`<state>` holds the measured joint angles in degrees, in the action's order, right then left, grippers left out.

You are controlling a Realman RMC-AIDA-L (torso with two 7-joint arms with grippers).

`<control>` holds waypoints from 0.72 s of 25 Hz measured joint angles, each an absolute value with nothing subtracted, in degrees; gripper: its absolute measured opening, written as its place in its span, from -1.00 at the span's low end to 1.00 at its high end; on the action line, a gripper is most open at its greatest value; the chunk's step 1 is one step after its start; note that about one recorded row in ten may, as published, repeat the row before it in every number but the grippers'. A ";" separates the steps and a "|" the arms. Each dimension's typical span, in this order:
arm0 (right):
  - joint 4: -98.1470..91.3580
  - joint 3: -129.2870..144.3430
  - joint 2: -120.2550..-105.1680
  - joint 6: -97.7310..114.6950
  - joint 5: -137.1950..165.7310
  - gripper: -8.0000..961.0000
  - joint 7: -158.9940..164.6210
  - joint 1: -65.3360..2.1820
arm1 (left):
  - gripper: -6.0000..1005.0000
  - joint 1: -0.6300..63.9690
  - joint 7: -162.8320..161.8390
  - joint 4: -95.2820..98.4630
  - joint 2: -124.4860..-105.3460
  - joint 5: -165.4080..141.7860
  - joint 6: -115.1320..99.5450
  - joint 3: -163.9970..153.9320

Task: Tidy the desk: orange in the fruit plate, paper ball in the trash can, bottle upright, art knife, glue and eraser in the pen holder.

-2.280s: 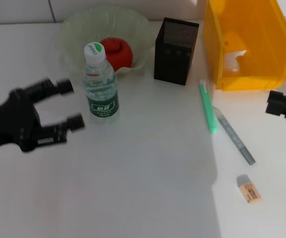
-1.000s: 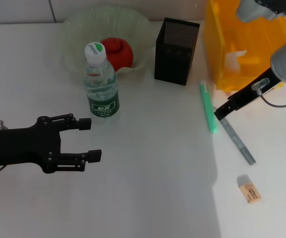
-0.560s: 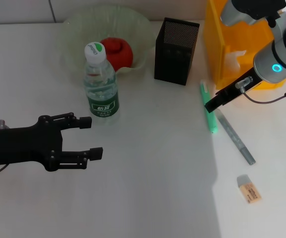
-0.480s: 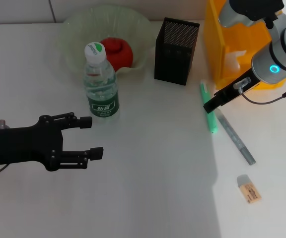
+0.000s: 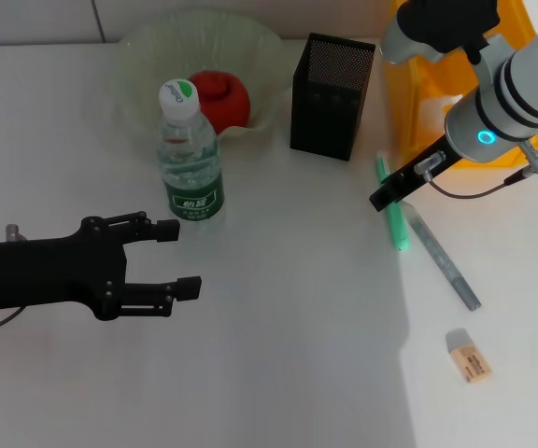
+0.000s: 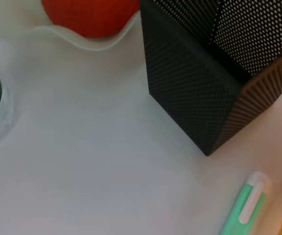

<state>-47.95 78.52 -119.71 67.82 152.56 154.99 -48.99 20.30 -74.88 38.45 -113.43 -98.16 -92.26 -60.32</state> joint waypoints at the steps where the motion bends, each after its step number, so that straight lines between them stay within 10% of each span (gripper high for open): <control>1: -47.42 78.71 -119.71 67.52 152.56 0.30 155.16 -49.31 | 0.71 20.36 -74.89 38.47 -113.48 -98.19 -92.22 -60.28; 10: -43.17 79.05 -119.71 64.93 152.56 -0.35 155.42 -52.06 | 0.71 20.92 -74.93 38.50 -113.54 -98.26 -91.53 -60.27; 18: -42.96 79.10 -119.70 65.06 152.56 -0.36 155.48 -52.20 | 0.71 21.63 -75.02 38.46 -113.76 -98.27 -90.69 -60.29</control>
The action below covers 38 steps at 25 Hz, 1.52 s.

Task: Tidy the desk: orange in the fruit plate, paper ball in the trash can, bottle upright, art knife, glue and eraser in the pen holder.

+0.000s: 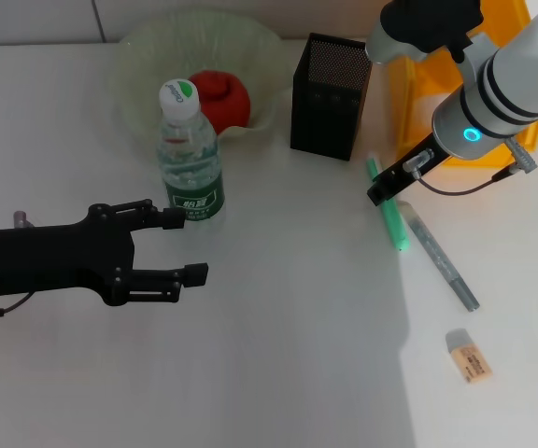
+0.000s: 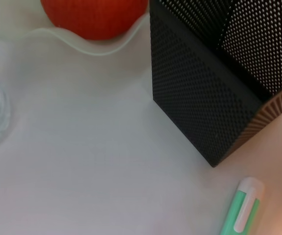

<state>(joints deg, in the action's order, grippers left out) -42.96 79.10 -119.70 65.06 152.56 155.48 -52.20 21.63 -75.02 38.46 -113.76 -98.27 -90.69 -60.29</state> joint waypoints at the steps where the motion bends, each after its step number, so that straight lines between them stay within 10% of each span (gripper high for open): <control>1: -42.91 79.10 -119.70 65.07 152.56 -0.37 155.48 -52.21 | 0.71 21.90 -75.04 38.42 -113.76 -98.27 -90.60 -60.29; 25: -42.76 79.71 -119.70 65.77 152.19 -0.63 154.60 -52.16 | 0.71 22.12 -74.47 38.59 -114.15 -98.26 -88.86 -59.67; 38: -67.48 78.90 -119.26 77.20 143.75 -0.66 153.33 -40.96 | 0.71 22.55 -74.44 38.58 -114.17 -98.25 -89.10 -59.68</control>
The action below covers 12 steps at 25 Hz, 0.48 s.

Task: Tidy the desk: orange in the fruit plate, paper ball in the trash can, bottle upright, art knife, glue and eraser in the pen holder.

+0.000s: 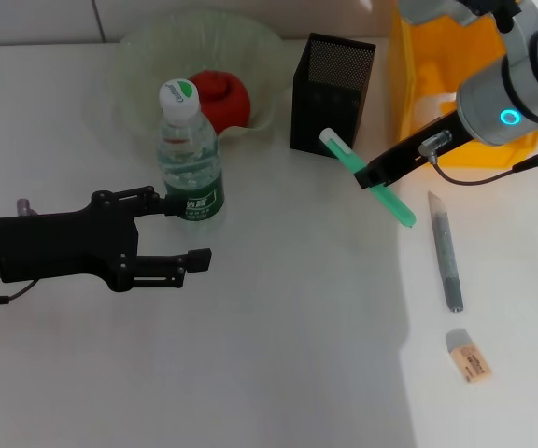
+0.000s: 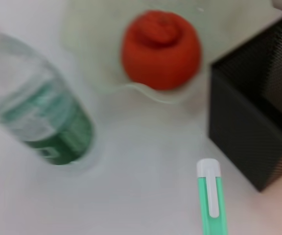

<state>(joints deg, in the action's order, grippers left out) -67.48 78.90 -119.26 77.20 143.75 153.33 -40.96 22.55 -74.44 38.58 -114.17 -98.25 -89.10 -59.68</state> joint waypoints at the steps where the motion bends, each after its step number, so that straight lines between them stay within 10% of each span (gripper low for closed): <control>1: -72.46 78.19 -119.26 79.74 140.82 -0.66 153.01 -38.51 | 0.71 22.57 -74.44 38.58 -114.17 -98.18 -89.28 -59.68; 12: -76.86 65.03 -119.25 68.04 104.42 -0.66 130.69 -26.28 | 0.71 22.66 -74.35 38.73 -114.25 -98.18 -89.87 -59.69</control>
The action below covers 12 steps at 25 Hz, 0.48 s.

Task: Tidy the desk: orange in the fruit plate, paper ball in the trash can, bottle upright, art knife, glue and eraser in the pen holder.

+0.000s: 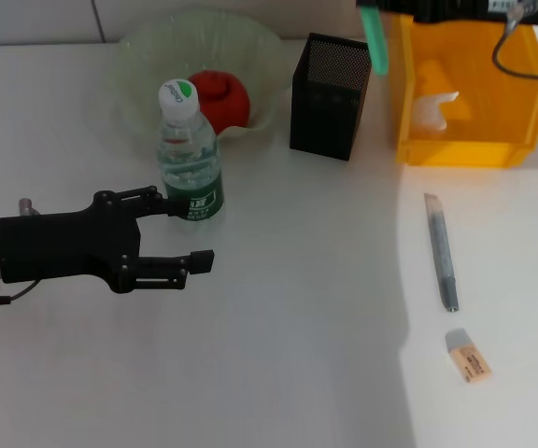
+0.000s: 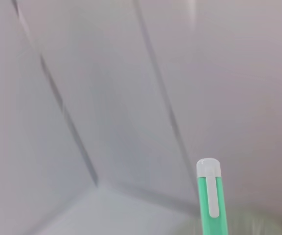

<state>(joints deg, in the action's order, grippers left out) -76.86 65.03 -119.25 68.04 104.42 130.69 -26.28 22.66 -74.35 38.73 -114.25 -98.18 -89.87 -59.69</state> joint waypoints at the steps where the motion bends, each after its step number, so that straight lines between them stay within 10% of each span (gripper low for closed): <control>1: -73.57 63.91 -119.25 66.06 99.57 -0.66 126.33 -26.35 | 0.71 22.67 -74.35 38.76 -114.25 -98.18 -89.89 -59.68; 12: -26.66 51.33 -117.72 56.90 75.82 -0.58 87.93 -43.18 | 0.71 23.15 -73.87 39.10 -114.27 -98.26 -92.82 -59.74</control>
<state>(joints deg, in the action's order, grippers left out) -26.66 51.33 -117.72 56.90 75.82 87.93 -43.18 23.15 -73.87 39.10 -114.27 -98.26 -92.82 -59.74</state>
